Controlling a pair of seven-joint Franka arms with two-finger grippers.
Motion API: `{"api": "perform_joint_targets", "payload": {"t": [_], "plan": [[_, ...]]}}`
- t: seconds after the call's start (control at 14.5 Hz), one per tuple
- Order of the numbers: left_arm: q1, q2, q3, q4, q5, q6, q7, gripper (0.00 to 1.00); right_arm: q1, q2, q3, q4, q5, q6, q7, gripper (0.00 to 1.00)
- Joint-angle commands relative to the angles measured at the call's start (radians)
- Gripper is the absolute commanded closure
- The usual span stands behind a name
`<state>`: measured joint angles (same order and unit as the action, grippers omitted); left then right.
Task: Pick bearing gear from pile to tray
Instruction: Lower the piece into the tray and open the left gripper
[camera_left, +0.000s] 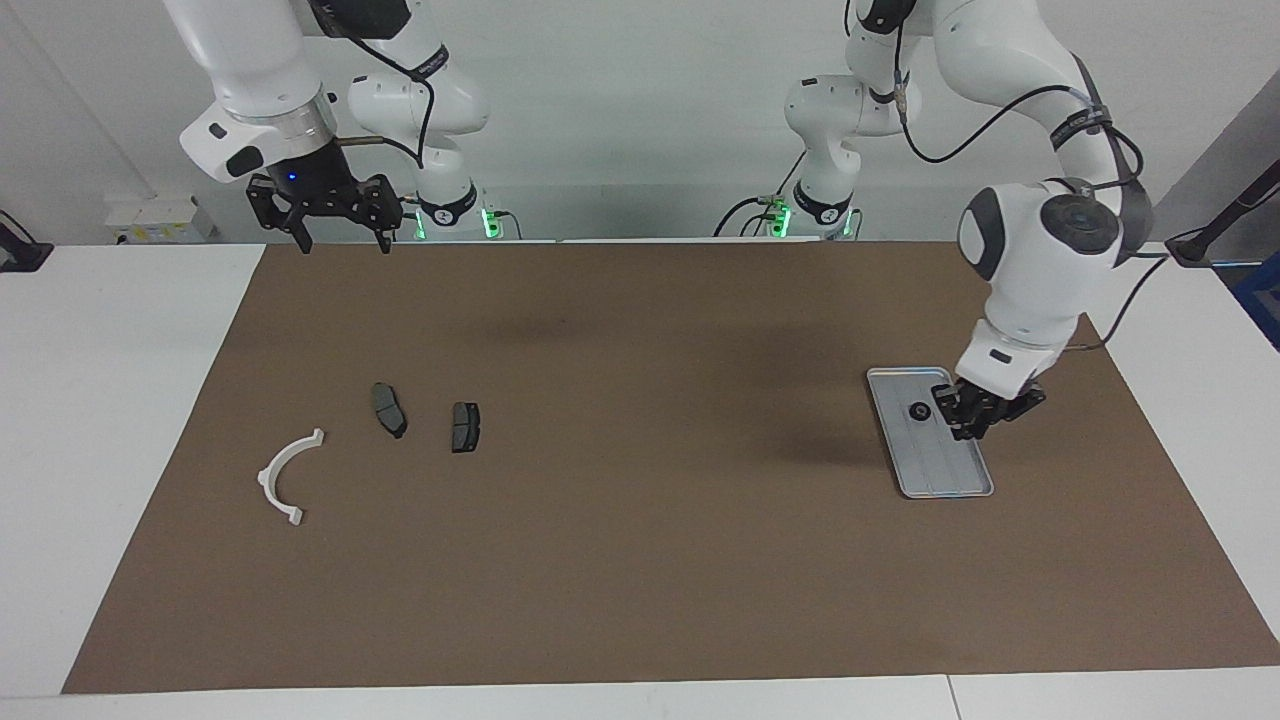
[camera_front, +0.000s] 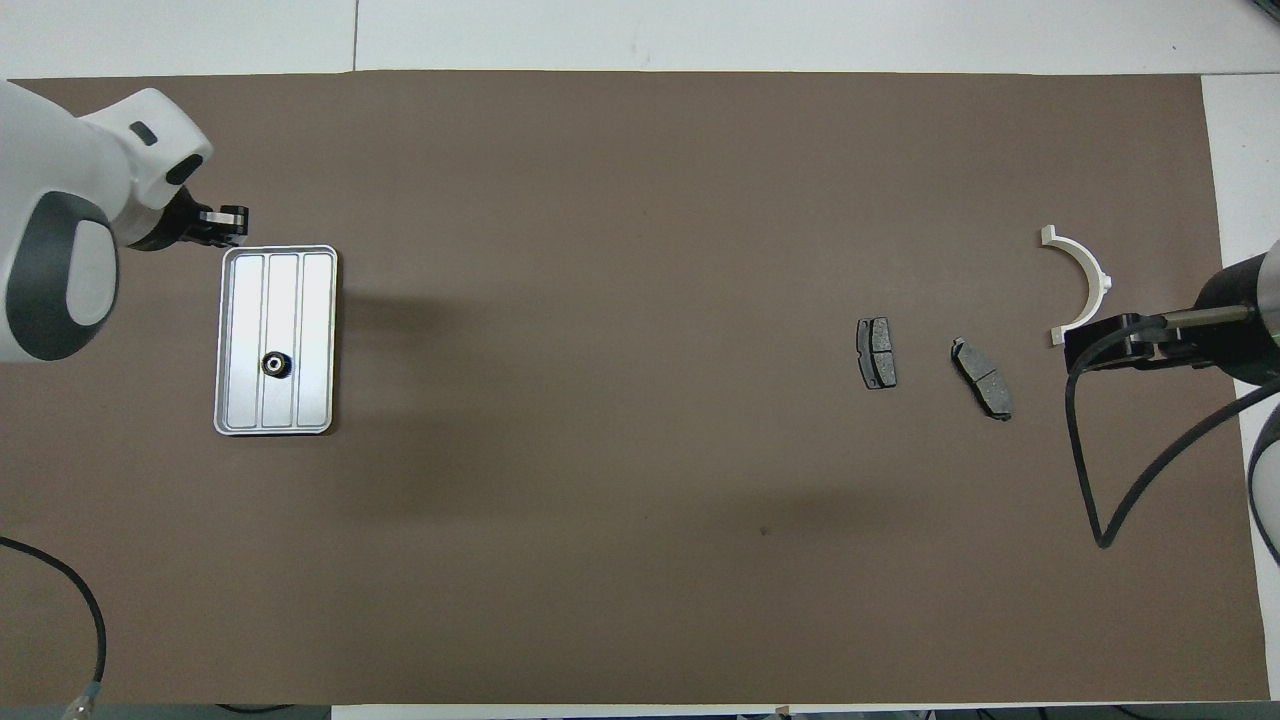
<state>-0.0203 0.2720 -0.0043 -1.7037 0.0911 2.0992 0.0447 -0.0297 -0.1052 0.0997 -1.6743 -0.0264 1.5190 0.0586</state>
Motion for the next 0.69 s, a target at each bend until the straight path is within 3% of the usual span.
{"api": "perform_joint_targets", "payload": {"t": [0.0, 0.28, 0.62], "plan": [[0.014, 0.025, -0.014, -0.052, -0.021, 0.079, 0.047, 1.0, -0.004, -0.005, 0.0, -0.001, 0.034, 0.004, -0.016, 0.0], [-0.004, 0.047, -0.014, -0.197, -0.082, 0.26, 0.038, 1.0, -0.006, -0.008, -0.003, -0.001, 0.045, 0.004, -0.016, 0.0], [-0.009, 0.049, -0.013, -0.269, -0.082, 0.314, 0.047, 1.0, -0.003, -0.008, -0.003, -0.001, 0.043, 0.004, -0.016, 0.0]]}}
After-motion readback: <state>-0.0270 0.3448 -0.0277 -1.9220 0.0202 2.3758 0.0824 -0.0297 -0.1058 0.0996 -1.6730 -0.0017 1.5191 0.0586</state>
